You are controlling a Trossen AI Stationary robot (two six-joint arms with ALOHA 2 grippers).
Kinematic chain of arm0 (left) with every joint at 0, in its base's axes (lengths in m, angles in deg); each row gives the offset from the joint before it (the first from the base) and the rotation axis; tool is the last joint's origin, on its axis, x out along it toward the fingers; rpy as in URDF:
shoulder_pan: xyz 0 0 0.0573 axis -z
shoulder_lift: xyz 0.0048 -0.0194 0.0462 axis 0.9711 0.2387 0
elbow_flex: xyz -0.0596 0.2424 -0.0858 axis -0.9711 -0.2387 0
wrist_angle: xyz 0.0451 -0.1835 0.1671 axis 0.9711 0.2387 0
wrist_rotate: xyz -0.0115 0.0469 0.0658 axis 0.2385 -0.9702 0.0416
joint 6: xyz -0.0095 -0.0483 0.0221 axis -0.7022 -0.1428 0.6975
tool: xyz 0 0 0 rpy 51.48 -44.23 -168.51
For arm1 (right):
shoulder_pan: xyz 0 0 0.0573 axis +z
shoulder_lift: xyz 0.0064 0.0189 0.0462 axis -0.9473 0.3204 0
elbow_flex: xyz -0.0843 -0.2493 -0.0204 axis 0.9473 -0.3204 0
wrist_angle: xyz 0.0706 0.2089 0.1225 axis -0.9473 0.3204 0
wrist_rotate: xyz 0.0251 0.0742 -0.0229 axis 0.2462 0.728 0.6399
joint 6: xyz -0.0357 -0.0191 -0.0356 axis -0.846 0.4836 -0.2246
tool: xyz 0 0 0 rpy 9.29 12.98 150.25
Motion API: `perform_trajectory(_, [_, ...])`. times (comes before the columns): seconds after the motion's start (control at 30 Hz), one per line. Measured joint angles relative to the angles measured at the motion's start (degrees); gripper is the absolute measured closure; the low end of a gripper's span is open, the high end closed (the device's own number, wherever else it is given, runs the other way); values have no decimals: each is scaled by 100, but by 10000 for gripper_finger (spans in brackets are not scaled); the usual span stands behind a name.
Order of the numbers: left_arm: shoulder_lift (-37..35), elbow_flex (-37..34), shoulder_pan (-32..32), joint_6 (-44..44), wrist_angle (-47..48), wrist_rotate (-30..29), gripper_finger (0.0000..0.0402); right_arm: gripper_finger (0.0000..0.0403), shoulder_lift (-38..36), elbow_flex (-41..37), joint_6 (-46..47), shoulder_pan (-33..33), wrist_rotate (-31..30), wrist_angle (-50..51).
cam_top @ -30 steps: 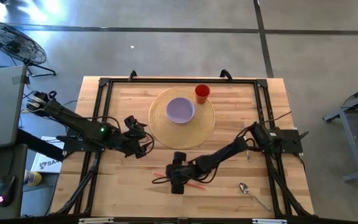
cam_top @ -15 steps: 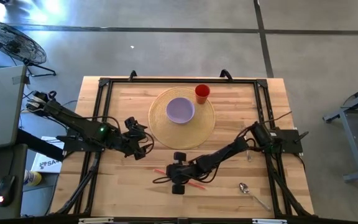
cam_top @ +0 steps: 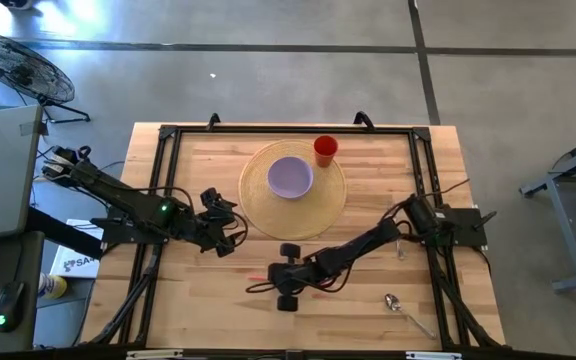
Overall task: Pick & Place Utensil
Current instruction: Put the straw into the orange cup on the table placemat
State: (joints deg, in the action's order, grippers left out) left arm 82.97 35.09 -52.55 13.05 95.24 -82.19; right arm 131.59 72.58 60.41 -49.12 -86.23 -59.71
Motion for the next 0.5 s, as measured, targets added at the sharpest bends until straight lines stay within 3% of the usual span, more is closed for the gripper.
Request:
perform_trajectory(0.17, [2, 0, 0, -14, 54, 94, 23, 399, -199, -20, -160, 35, -62, 50])
perform_trajectory(0.5, [4, 0, 2, -35, 48, 428, 23, 401, -375, -9, -428, 149, -1028, 89])
